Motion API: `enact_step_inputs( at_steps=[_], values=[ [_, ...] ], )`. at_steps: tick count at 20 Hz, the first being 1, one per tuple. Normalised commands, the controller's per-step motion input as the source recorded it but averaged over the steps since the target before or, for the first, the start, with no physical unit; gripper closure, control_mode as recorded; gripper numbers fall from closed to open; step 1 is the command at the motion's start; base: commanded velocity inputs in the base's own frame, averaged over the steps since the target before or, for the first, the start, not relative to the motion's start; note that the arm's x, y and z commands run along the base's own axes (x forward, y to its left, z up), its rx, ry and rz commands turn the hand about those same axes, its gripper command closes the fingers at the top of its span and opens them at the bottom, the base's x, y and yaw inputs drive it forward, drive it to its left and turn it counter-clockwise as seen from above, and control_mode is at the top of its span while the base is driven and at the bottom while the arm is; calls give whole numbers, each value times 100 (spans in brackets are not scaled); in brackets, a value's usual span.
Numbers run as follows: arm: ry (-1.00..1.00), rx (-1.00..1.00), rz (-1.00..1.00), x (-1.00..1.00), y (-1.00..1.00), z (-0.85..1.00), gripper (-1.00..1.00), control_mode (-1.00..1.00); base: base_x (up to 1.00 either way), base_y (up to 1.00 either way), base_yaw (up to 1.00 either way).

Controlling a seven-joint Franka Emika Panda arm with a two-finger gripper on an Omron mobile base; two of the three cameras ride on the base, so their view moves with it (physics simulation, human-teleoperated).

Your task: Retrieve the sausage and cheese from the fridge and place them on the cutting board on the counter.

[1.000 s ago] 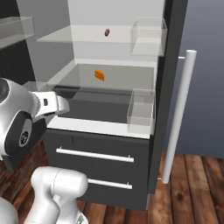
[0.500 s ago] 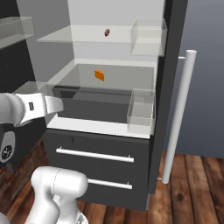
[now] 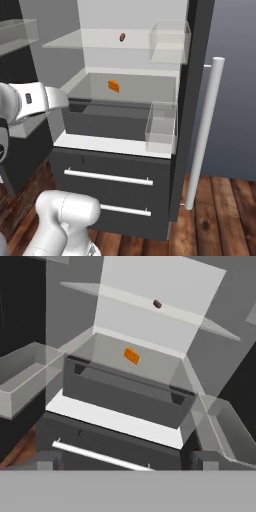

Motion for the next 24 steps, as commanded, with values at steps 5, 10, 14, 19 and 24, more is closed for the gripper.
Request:
enact_step_inputs(
  at_steps=[5, 10, 14, 19, 24],
  values=[
    [-2, 0, 21, -24, -1, 0, -100, -100, 0, 0, 0],
    [1, 0, 6, -14, 2, 0, -100, 100, 0, 5, 0],
    [0, 0, 0, 0, 0, 0, -100, 100, 22, 29, 0],
    [0, 0, 0, 0, 0, 0, -100, 100, 59, 16, 0],
    [0, 0, 0, 0, 0, 0, -100, 100, 79, 1, 0]
  ],
)
